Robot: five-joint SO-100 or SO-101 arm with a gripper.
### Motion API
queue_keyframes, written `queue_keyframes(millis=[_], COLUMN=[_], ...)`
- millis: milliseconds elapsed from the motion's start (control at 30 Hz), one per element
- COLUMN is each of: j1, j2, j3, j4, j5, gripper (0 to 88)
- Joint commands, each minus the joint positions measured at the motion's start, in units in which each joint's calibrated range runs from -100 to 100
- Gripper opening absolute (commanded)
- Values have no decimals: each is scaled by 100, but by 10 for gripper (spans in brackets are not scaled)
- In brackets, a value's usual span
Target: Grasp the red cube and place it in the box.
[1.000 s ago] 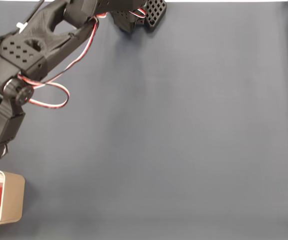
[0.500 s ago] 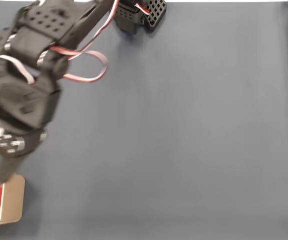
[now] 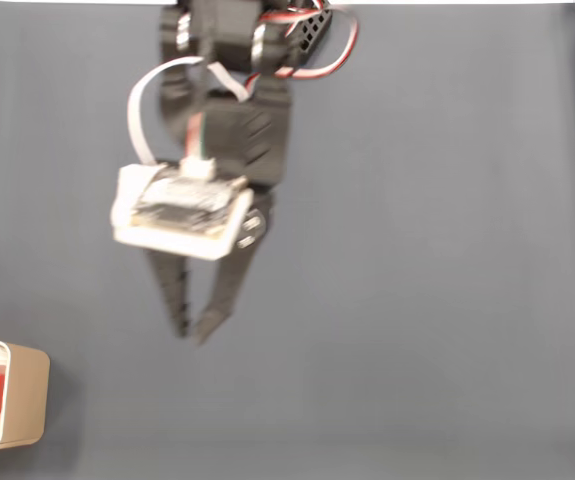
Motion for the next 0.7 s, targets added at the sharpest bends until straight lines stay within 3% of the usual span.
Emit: queue_keyframes(millis=[0, 667], j1=[-277, -895], j2=[-980, -4473], j3=[702, 5337], j4=[-315, -578], j5=[0, -29], gripper=[0, 0])
